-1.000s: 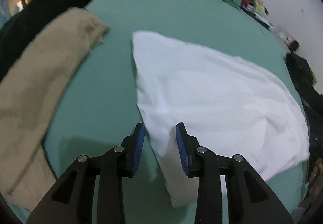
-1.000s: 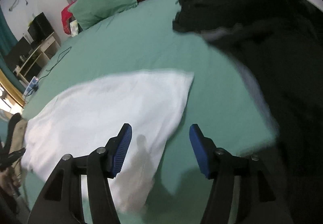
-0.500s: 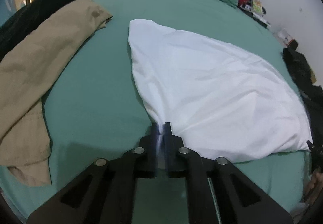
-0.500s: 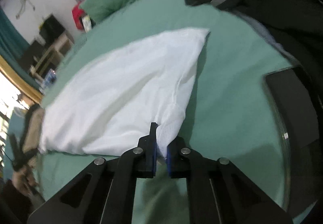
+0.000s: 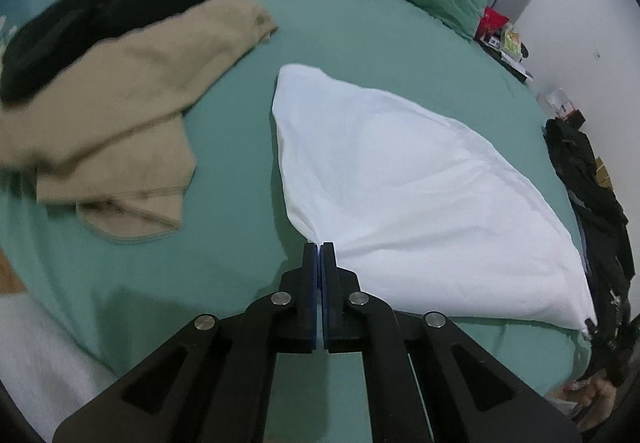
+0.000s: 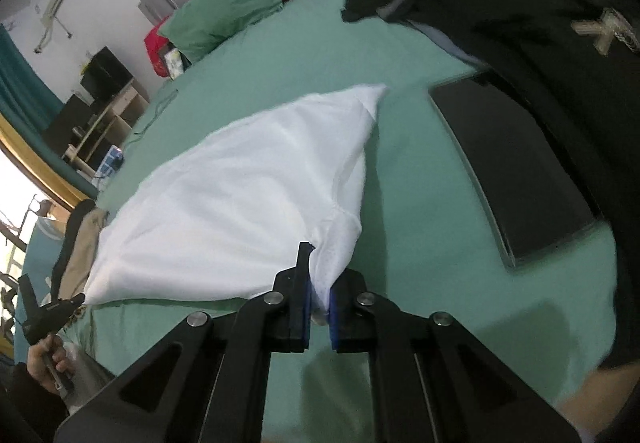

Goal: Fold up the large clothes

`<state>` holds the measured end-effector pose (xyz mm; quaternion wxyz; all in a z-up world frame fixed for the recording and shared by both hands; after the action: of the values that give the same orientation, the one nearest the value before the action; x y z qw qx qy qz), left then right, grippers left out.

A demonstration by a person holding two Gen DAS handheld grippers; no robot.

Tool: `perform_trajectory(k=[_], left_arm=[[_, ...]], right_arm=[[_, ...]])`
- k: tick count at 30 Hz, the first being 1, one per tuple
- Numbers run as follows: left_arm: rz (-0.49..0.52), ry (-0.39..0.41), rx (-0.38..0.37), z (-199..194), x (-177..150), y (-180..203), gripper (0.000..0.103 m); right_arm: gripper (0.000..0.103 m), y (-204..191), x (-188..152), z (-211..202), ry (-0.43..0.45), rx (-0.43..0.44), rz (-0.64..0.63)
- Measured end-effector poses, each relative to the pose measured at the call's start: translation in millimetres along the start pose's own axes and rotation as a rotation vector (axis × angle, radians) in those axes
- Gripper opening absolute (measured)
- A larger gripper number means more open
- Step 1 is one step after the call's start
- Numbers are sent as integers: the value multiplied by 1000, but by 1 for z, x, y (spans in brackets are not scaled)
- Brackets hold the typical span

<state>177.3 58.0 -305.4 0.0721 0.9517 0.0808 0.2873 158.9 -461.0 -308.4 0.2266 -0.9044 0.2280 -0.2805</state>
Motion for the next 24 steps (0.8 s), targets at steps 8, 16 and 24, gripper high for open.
perform_trajectory(k=[8,16,24], left_arm=[[2,-22,-5,-3,-14,-3,2],[-32,-80,135,5,-28,-31,2],[39,56,78,-22,3,-3,2]], right_arm=[[7,11,-18,-12,14,-88,-12],[21,16,-19,-16,47,-144,23],[75,-66,5,-33,293,-167,-275]])
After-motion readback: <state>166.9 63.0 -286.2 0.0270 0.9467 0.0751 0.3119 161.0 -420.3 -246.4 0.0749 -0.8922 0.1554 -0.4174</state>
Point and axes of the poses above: each gripper's, at about its wrist camera, not at the fingertips, and z roughly the way its jaws point, y to its right, x to its top, the point moved 10 cm from there along z, roughly the way its jaws point, and after that the axes turned 12 degrees about z, right-handed, at the moved point
